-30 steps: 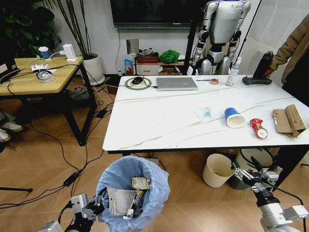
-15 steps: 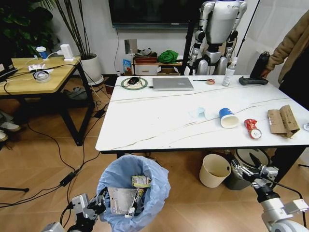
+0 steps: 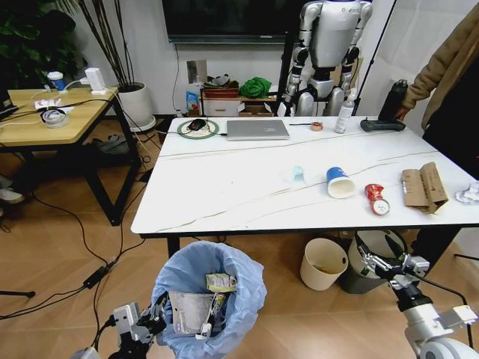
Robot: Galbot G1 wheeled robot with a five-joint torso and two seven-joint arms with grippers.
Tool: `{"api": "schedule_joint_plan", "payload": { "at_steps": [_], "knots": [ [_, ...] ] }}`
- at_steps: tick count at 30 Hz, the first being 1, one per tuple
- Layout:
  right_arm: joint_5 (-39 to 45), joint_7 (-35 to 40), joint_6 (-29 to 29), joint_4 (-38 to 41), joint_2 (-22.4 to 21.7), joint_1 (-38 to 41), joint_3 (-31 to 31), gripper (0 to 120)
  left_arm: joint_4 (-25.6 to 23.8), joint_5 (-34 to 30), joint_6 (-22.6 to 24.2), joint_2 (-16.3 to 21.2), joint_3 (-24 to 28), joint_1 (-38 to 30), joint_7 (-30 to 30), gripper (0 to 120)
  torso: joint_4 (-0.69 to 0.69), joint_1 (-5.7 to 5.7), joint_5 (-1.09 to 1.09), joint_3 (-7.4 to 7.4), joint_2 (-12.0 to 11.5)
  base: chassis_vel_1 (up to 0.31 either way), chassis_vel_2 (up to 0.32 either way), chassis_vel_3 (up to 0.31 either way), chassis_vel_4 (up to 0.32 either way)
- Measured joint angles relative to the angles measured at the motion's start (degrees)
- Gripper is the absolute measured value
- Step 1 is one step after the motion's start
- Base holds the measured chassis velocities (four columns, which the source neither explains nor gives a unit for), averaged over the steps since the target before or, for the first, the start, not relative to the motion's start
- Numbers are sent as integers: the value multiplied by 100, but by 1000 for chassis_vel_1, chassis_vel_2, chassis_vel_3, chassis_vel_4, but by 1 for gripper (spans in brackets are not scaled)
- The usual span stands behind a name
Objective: Pick up the trash bin and place the trash from the table into it.
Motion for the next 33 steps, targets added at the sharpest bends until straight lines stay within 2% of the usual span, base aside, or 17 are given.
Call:
{"api": "schedule_joint_plan", "payload": {
  "at_steps": [26, 28, 29, 30, 33],
  "knots": [
    [-11, -3, 58, 58, -66, -81, -7, 100, 2, 4, -7, 24, 32, -2, 16, 0, 0, 0, -3, 0, 0, -113, -120, 106, 106],
    [-86, 13, 130, 118, -121, -130, -14, 100, 4, 3, -6, 17, 42, 6, 16, 0, 0, 0, 2, 0, 0, -36, -15, 14, 28],
    [-213, 17, 222, 189, -194, -157, -17, 100, 4, 0, -6, 14, 50, 17, 16, 0, 1, 0, -4, 0, 0, 0, 0, 0, 0],
    [-437, 26, 285, 324, -343, -160, -45, 100, 2, 0, -7, -1, 51, 40, 16, 0, -2, 0, 2, 0, 0, 0, 0, 0, 0],
    [-814, 478, 203, 879, -1123, 241, -413, 100, -32, 44, -6, -67, 86, 134, 38, 0, 1, -1, -4, 0, 1, 9, 19, -8, -5]
  ]
}}
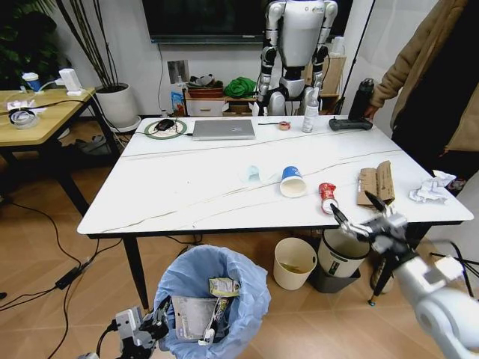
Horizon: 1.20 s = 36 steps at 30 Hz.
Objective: Pick up the trash bin and place the trash from the table into it.
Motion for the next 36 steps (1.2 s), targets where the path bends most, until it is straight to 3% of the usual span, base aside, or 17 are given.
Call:
{"api": "schedule_joint_plan", "payload": {
  "at_steps": [2, 7, 11, 19, 28, 36],
  "knots": [
    [-27, 196, -130, 61, -209, 180, -157, 100, -1, 16, 0, -12, 0, 9, 6, 0, 1, 0, 7, 1, 0, 26, 57, -52, -35],
    [296, 663, -1346, -372, -1272, 1625, -1175, 100, 8, 56, 2, -39, -48, 48, 24, 0, 0, 1, 3, 1, 0, 2, 3, -10, -5],
    [377, 901, -1820, -658, -1500, 2412, -1821, 100, 3, 106, -5, -175, -129, 89, 34, 0, 1, 1, 4, 1, 0, 0, 0, 0, 0],
    [199, 934, -2039, -1641, -1250, 3778, -3101, 100, -13, 147, -5, -250, -245, 135, 34, 0, 1, 1, 4, 1, -1, 0, 0, 0, 0],
    [198, 907, -2041, -2335, -1112, 4324, -3508, 100, 11, 114, 0, -285, -233, 95, 13, 0, -1, 1, 4, 1, -1, 0, 0, 0, 0],
    [199, 926, -2059, -2771, -982, 4759, -3743, 73, 10, 102, 2, -322, -233, 88, 8, 0, 0, 1, 4, 1, -1, 0, 0, 0, 0]
  ]
}}
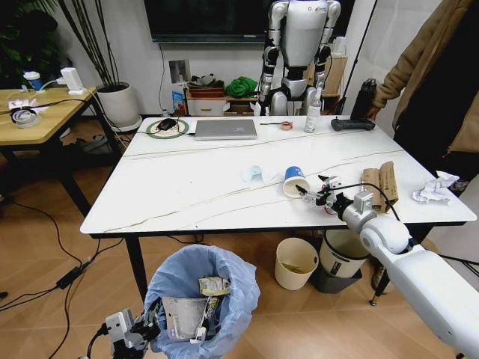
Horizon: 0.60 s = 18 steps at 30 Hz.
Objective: Pick up the trash bin and place the trash from the table into it.
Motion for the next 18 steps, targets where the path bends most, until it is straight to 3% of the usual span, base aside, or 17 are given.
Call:
{"api": "schedule_joint_plan", "payload": {
  "at_steps": [18],
  "knots": [
    [98, 18, 16, 169, -61, -198, 161, 7, 5, 0, 5, 8, 27, -30, -10, 0, 0, -1, 0, -1, 0, 0, 0, 0, 0]
  ]
}}
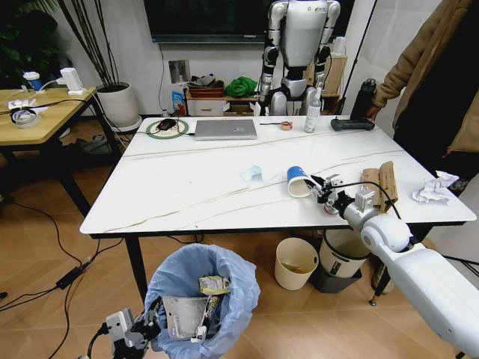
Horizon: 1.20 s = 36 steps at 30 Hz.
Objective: Pick up the trash bin and place the trash from the table into it.
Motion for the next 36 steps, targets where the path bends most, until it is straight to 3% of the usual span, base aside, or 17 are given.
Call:
{"api": "schedule_joint_plan", "payload": {
  "at_steps": [2, 8, 13, 18, 22, 29, 36],
  "knots": [
    [29, -12, 30, 62, -13, -74, 67, 0, 3, 0, 3, -2, 21, -9, -2, 0, 0, 0, 1, 0, 0, 0, 0, 0, 0],
    [400, -141, 211, 394, -104, -288, 244, 0, 17, -13, 7, 16, 59, -19, -3, 0, 0, 0, 1, 0, 0, 0, 0, 0, 0],
    [1466, -974, 840, 1422, -485, -647, 337, 0, -6, -93, 17, 89, 46, -5, -12, 0, -1, 0, -3, 0, 0, 0, 0, 0, 0],
    [1961, -1709, 1211, 2256, -721, -806, -144, 0, -39, -132, 21, 92, 31, 13, -16, 0, 0, 0, 0, -1, 1, 0, 0, 0, 0],
    [2093, -2482, 1434, 2712, -774, -751, -1041, 0, -84, -202, 46, 60, 19, 2, -47, 0, 0, 0, -1, -1, 1, 0, 0, 0, 0],
    [1847, -2837, 1565, 2572, -654, -461, -2056, 0, -111, -210, 69, 20, 16, 19, -58, 0, 0, 0, 0, 0, 1, 0, 0, 0, 0],
    [1558, -2919, 1573, 2304, -574, -386, -2281, 0, -141, -203, 79, -52, 55, 35, -59, 0, 1, 0, 0, 0, 1, 0, 0, 0, 0]
  ]
}}
